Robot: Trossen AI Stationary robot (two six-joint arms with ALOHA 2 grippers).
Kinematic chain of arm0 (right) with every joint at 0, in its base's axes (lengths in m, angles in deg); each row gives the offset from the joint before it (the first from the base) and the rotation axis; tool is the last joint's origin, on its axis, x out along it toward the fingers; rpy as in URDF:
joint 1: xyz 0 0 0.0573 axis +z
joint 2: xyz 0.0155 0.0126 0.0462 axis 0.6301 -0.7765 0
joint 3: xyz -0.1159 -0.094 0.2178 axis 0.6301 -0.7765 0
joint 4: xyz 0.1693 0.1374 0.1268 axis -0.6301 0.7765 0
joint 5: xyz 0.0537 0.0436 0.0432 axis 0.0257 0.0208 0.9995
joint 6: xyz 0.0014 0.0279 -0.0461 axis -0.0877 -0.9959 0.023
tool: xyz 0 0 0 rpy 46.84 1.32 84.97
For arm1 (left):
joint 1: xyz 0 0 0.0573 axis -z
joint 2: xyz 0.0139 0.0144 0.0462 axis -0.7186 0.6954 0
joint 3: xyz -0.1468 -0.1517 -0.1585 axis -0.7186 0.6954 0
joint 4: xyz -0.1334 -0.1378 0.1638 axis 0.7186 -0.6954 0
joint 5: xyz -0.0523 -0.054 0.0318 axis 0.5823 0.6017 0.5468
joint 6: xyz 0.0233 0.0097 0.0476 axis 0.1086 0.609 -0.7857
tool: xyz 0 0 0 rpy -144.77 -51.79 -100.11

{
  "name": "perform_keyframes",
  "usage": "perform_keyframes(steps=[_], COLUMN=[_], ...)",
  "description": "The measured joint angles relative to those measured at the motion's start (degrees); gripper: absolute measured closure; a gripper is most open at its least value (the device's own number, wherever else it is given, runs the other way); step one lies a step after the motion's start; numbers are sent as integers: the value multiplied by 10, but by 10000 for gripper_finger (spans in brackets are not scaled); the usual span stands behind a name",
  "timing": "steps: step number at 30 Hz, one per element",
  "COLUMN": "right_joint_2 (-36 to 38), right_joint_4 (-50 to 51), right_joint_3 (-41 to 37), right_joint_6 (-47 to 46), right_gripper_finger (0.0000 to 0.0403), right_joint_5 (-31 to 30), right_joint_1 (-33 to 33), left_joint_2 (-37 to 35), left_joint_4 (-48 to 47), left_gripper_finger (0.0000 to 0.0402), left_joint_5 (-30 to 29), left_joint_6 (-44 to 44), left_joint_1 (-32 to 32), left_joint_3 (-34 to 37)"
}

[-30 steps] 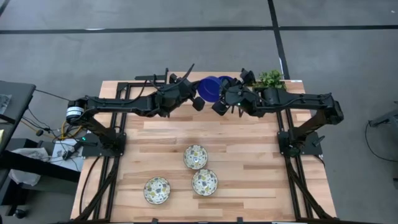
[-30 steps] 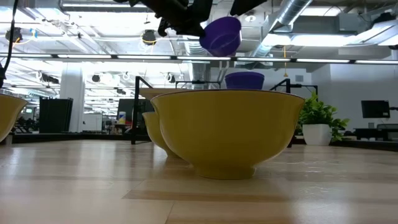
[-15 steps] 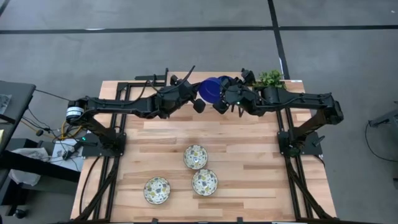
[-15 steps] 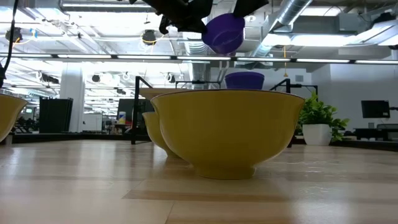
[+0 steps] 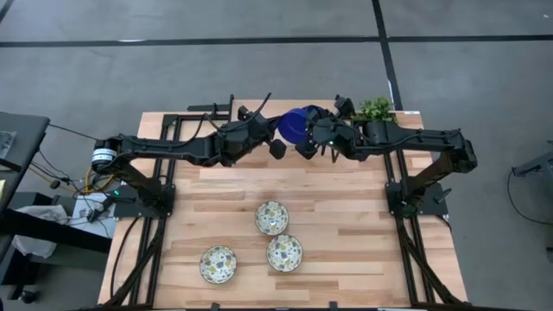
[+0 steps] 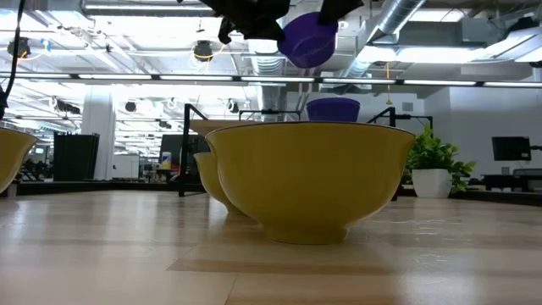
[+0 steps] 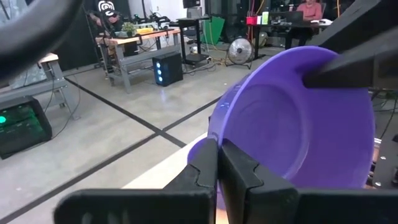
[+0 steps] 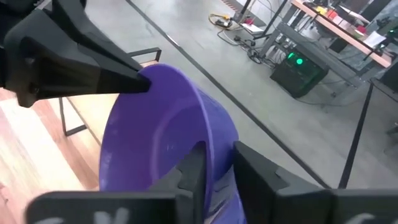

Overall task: Pick & Place Mini bowls
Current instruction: Stack the blue bowl on the blue bowl on the shelf

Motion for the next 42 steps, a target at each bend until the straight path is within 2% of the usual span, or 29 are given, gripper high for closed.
perform_keyframes(steps=[4,8,13,18,25,31,36,42], right_joint_2=[0,0,0,0,0,0,0,0], right_joint_4=[3,6,20,28,34,53,62,73], right_joint_3=[0,0,0,0,0,0,0,0], right_joint_6=[1,-7,-14,-30,-40,-46,-40,-25], right_gripper_finger=[390,395,401,402,403,403,403,403], right_joint_5=[-8,-9,-7,9,17,37,93,190], right_joint_1=[-1,0,0,1,-8,-35,-77,-152], left_joint_2=[0,0,-1,-1,-4,-38,-75,-107], left_joint_4=[1,2,4,16,28,32,25,-55], left_gripper_finger=[398,394,366,311,206,137,114,111], left_joint_5=[2,8,37,44,47,49,50,49], left_joint_6=[1,2,1,0,-1,-13,-15,-15], left_joint_1=[1,1,1,1,1,1,16,51], left_joint_3=[0,0,0,0,0,0,0,0])
